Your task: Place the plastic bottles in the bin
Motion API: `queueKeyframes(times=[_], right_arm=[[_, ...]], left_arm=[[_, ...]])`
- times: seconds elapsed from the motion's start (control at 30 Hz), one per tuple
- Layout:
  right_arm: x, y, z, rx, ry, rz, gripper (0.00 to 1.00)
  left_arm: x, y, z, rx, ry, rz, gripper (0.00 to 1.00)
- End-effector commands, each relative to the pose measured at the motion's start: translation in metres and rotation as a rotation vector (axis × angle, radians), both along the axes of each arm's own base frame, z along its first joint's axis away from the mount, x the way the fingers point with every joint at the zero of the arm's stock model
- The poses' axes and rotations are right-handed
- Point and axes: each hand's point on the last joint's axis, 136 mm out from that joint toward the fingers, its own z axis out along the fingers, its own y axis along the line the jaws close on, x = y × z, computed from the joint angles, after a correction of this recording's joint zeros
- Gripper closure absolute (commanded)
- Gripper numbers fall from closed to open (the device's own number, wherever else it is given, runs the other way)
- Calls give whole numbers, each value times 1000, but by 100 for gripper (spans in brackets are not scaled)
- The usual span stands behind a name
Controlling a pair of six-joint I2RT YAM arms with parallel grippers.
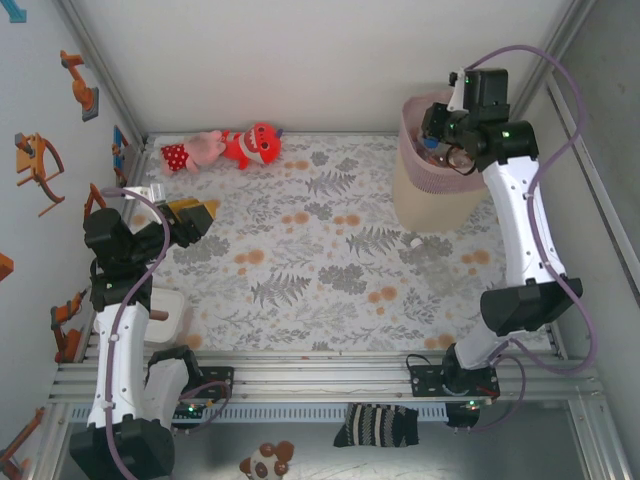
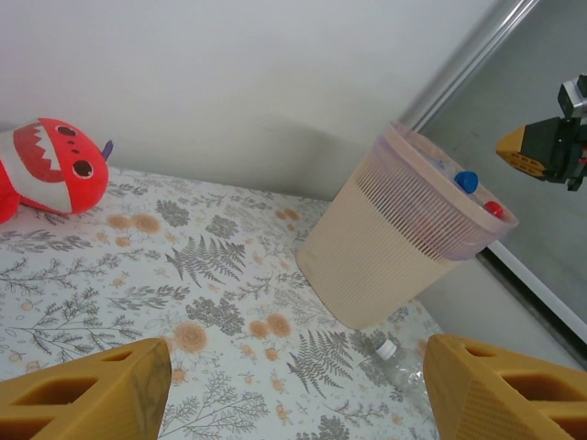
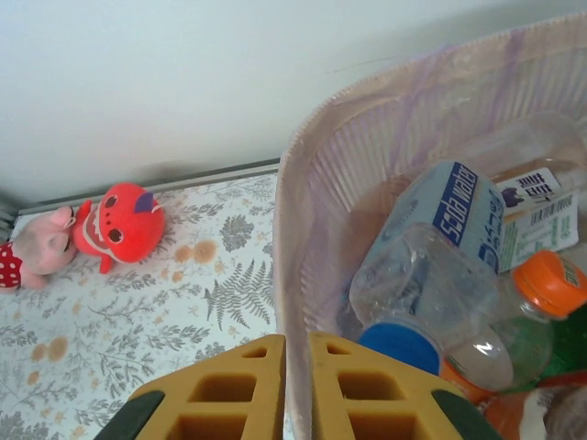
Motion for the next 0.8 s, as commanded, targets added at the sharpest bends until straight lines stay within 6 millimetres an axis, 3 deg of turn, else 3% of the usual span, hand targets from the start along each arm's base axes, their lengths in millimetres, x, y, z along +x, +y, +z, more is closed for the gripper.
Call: queueKeyframes(times=[0.0,0.17,0.23,0.33,0.6,0.77], right_arm=[[10,-4,-35,-58,91,-4,87],[8,-11,-87,-114,206,-27,87],[3,-14,-90,-121,210,-39,87],[-1,-17,-77,-125,178,-50,88],[-21,-23,-17,-109,56,-68,88],[-39,-28,4,-97,-1,-82,88]], left_arm=[[-5,-3,4,20,-30,-16,27],[-4,-3,4,22,-31,-13,27],[-4,-3,4,20,-29,-13,27],[-3,-3,4,18,-27,-15,27],[-4,-3,4,20,-29,-13,27],[-3,-3,3,19,-25,-13,27]])
